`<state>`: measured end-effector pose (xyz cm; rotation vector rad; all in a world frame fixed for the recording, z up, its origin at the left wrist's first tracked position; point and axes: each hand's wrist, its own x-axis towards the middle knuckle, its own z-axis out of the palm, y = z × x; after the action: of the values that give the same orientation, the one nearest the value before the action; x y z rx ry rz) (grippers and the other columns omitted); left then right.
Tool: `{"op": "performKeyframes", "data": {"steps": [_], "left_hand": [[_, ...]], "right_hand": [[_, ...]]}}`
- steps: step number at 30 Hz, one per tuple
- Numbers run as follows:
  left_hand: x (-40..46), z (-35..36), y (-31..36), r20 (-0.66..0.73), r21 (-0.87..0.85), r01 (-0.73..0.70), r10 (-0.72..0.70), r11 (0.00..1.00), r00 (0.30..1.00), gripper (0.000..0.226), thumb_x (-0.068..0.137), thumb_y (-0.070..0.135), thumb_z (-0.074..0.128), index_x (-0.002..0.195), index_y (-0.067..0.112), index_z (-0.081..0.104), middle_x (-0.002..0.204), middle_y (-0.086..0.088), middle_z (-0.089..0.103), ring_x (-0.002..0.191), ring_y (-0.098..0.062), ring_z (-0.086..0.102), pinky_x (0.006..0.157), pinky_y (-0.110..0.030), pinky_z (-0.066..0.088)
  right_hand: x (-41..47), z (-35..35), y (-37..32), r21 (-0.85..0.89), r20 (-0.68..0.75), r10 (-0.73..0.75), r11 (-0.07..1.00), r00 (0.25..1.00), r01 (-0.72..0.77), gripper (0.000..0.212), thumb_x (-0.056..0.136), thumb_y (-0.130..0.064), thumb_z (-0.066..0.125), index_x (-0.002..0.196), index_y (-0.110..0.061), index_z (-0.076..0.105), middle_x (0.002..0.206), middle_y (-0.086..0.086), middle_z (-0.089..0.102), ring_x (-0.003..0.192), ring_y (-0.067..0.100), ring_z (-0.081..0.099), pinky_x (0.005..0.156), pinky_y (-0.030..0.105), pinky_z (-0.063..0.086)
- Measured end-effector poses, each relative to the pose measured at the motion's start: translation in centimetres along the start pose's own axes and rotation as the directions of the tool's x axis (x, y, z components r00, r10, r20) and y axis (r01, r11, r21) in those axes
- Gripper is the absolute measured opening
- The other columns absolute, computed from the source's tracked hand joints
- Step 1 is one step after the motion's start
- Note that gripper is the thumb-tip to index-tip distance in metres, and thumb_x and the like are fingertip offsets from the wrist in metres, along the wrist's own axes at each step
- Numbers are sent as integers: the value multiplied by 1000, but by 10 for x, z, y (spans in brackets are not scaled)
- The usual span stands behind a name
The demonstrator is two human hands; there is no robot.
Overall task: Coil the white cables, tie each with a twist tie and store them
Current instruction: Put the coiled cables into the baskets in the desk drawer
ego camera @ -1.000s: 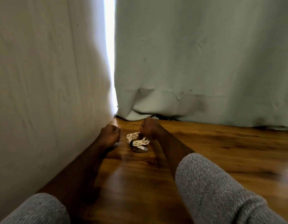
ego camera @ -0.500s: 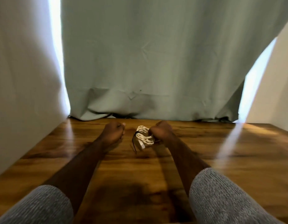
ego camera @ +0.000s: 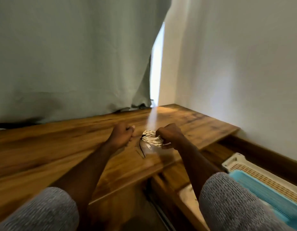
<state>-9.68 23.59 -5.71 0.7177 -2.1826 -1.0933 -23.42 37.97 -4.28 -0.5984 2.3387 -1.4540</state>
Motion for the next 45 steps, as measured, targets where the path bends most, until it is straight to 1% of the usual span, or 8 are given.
{"op": "performKeyframes", "data": {"steps": [4,6,10,15,21,31,38,45], "left_hand": [[-5,92,51,122,-104,-42,55,994,991,41,102,22,51,64,8,59,52,-3,55,35,-16,46,36,-20,35],[-13,133,73,223,-136,-61,91,989,970,40,101,20,52,64,8,59,53,-5,54,35,-16,46,35,-21,35],[-29,206,99,381,-147,-113,162,983,910,41,102,23,52,64,8,59,52,-4,56,36,-20,49,42,-23,38],[-48,262,114,485,-141,-145,196,979,852,42,102,25,53,65,6,62,54,-5,57,40,-17,50,41,-24,41],[-57,291,120,529,-126,-164,206,978,823,40,103,25,52,69,5,62,53,0,58,41,-12,50,43,-24,42],[-59,305,119,571,-86,-195,209,977,794,33,103,25,52,75,10,62,57,2,62,45,-8,54,53,-27,48],[-83,308,126,566,-105,-185,211,977,797,40,103,28,51,73,5,64,59,-3,61,47,-15,53,50,-30,46],[-144,305,159,588,-68,-347,319,935,744,31,102,20,52,90,-5,66,77,-15,69,62,-21,68,48,-26,46]], "right_hand": [[6,-108,57,-33,-183,47,998,982,-54,32,73,-34,78,96,-11,76,94,9,75,83,24,73,68,26,56],[9,-159,90,36,-285,99,995,953,-93,38,70,-38,76,98,-12,75,96,10,74,78,22,71,57,16,50],[-6,-245,155,67,-420,271,961,866,-269,37,55,-23,84,83,-2,75,82,17,75,71,29,75,62,48,64],[-17,-313,224,9,-606,317,920,729,-393,28,67,-29,82,79,-5,74,75,9,75,70,25,74,68,46,64],[-7,-320,266,54,-599,427,866,677,-497,33,76,-24,81,92,0,66,96,15,70,72,28,72,61,42,64],[7,-310,285,7,-523,465,841,714,-542,47,76,-34,78,105,0,66,107,16,69,89,32,70,78,44,63],[-12,-304,276,-121,-543,363,858,757,-499,30,83,-27,78,91,-2,64,96,13,69,82,27,69,76,41,63],[-79,-311,256,-383,-574,-95,909,813,-164,18,80,-28,73,85,-11,78,85,6,75,83,21,71,71,28,53]]}}
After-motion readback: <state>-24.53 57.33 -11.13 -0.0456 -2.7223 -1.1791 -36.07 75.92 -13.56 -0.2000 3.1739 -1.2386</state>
